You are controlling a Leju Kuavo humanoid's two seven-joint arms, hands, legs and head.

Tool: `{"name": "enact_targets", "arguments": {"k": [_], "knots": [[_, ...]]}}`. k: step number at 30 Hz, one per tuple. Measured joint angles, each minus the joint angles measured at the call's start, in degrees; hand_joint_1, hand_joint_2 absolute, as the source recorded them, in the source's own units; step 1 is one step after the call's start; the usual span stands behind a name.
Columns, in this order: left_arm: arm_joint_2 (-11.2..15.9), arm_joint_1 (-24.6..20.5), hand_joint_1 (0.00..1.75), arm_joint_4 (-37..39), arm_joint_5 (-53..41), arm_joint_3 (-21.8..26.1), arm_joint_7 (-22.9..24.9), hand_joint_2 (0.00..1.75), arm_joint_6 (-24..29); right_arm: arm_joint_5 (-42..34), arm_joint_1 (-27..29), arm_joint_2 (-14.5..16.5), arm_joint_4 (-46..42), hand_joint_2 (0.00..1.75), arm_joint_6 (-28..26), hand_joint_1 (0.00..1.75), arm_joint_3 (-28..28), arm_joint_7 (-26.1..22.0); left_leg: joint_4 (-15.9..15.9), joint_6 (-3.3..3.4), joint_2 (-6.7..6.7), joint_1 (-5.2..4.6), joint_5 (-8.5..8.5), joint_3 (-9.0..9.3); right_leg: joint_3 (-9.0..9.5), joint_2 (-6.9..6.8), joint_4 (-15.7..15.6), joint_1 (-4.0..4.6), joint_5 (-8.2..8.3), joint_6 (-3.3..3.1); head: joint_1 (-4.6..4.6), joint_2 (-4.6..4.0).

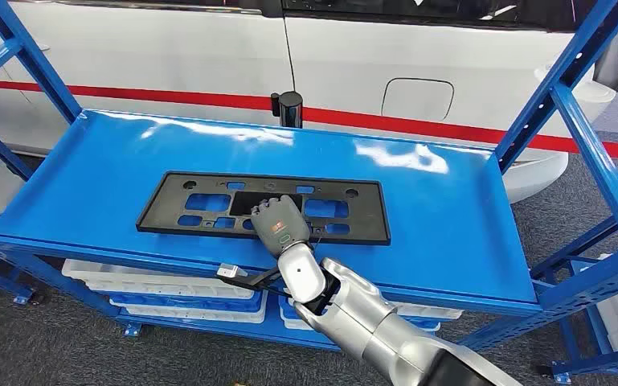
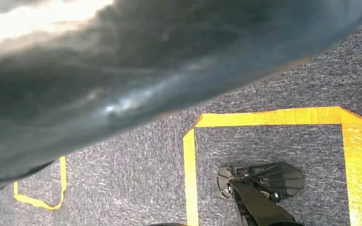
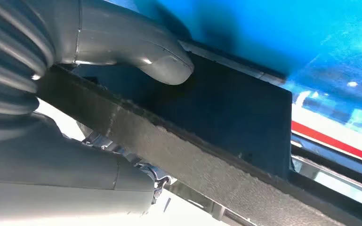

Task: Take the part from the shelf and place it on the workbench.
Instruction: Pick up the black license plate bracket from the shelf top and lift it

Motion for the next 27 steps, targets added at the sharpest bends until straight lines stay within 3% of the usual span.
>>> {"name": "enact_targets", "arguments": {"k": [7, 11, 18, 23, 27], "knots": [[0.0, 0.01, 0.0, 0.0, 0.0, 0.0, -0.1, 0.0, 0.0, 0.0, 0.09, -0.02, -0.04, 1.75, -1.08, 1.75, -0.06, 0.23, 0.0, 0.0, 0.0, 0.0, 0.0, -0.01, -0.01, 0.0, 0.0, 0.0, 0.0, 0.0, 0.01, 0.0], [0.0, 0.05, 0.0, 0.0, -0.09, 0.0, -0.44, 0.0, -0.02, -0.89, 1.36, -0.15, -1.48, 1.75, -6.73, 1.75, -1.83, -1.16, 0.0, 0.0, 0.0, 0.0, 0.0, -0.06, -0.05, 0.0, 0.01, 0.0, 0.0, 0.0, 0.01, 0.0], [0.0, 0.04, 0.0, 0.0, -1.59, -0.11, -1.03, 0.0, -0.33, -17.17, 7.33, -0.66, -13.08, 1.75, -26.81, 1.75, -12.17, -16.44, 0.01, 0.0, -0.04, 0.0, 0.0, -0.15, -0.14, -0.03, 0.0, -0.01, -0.01, 0.0, 0.0, 0.0], [0.0, 0.02, 0.0, 0.0, -3.08, -0.91, -1.4, 0.0, -0.79, -37.18, 13.55, -1.88, -24.27, 1.75, -35.0, 1.75, -18.39, -33.55, 0.01, -0.01, -0.02, -0.01, -0.01, -0.21, -0.19, -0.02, -0.01, -0.03, -0.01, 0.0, 0.01, 0.0], [0.0, -0.05, 0.0, 0.0, -3.46, -1.39, -2.01, 1.75, -1.1, -44.77, 17.75, -2.43, -32.13, 1.75, -35.27, 1.75, -21.85, -42.93, 0.01, 0.0, -0.02, -0.01, -0.01, -0.19, -0.2, -0.03, -0.02, -0.02, 0.0, 0.0, 0.0, 0.0]]}}
